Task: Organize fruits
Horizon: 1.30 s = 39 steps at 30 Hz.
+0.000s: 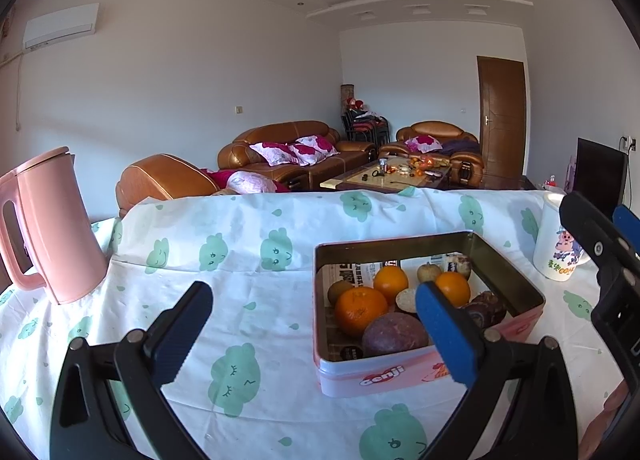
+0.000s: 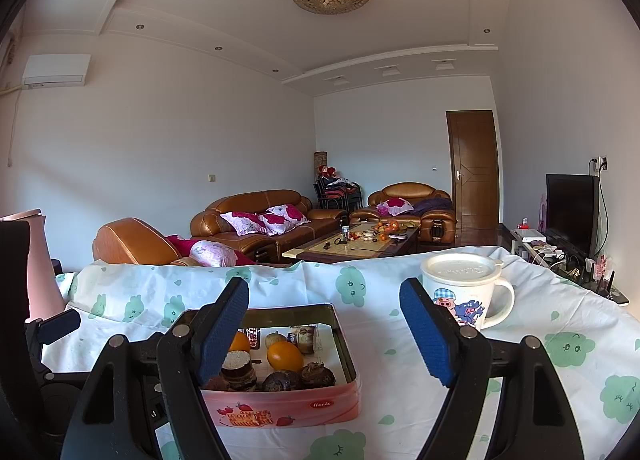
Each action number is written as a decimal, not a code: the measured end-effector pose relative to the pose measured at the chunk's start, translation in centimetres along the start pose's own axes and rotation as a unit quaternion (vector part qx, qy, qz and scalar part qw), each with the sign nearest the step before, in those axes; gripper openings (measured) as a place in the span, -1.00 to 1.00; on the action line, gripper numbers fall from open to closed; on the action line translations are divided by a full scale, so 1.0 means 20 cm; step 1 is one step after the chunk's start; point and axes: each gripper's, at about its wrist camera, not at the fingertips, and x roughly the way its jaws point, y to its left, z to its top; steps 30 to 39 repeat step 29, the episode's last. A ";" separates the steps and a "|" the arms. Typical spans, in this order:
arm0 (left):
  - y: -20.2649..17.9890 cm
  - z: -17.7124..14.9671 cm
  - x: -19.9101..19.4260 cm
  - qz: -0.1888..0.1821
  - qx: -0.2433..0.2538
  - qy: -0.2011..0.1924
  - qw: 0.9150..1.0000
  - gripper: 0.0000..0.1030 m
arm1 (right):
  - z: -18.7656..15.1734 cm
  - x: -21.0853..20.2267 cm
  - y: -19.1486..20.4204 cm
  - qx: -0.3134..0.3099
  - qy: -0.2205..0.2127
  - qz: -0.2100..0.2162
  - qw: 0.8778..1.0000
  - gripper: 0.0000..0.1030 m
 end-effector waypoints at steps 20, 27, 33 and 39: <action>0.00 -0.01 0.00 -0.012 0.004 -0.002 1.000 1.00 | 0.00 0.00 0.00 0.000 0.000 0.000 1.000 0.54; -0.01 -0.01 0.00 -0.011 0.004 0.000 1.000 1.00 | -0.01 0.00 -0.01 0.001 0.002 -0.002 1.000 0.55; -0.01 0.00 0.00 -0.011 0.004 0.000 1.000 1.00 | -0.01 0.00 -0.01 0.001 0.002 -0.002 1.000 0.55; -0.01 0.00 0.00 -0.011 0.004 0.000 1.000 1.00 | -0.01 0.00 -0.01 0.001 0.002 -0.002 1.000 0.55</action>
